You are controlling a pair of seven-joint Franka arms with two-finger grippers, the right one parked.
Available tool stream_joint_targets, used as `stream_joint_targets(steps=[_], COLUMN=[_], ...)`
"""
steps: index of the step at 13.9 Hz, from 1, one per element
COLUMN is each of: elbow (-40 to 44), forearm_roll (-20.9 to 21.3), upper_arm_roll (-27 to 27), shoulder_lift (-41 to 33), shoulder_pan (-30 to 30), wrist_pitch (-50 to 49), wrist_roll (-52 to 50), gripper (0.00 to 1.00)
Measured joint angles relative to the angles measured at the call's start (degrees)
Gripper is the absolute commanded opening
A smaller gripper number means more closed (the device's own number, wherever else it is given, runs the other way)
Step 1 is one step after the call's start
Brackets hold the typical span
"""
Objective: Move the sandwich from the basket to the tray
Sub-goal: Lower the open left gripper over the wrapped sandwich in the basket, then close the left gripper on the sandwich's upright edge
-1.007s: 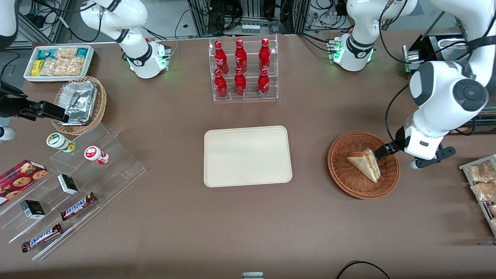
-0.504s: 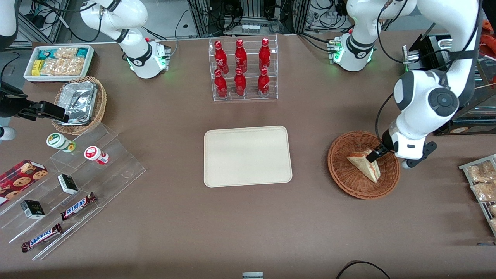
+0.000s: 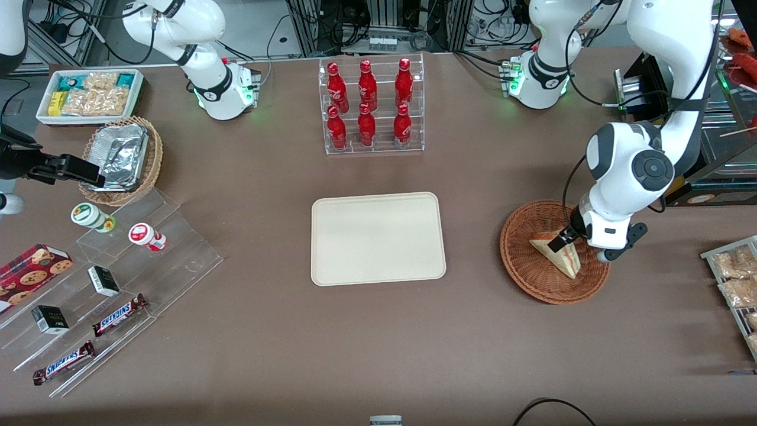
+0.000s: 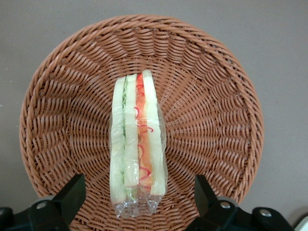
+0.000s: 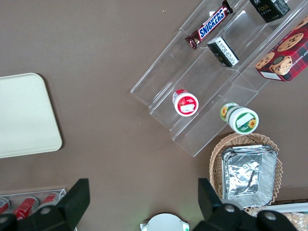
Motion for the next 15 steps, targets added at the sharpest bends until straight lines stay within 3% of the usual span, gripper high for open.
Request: stream_joint_targets(steps=[11,12,15], elbow=[-0.16,-0.17,-0.17], forearm_roll=[0.0,0.0,0.0], upper_arm_roll=[0.0,0.0,0.0], shoulder_lift=[3.18,3.52,4.94], shoulder_pan=[0.04,0.04,0.1], wrist_pitch=[2.25,2.48,4.08], wrist_roll=[-0.04,-0.04,-0.09], gripper=[0.99,0.9,0.02])
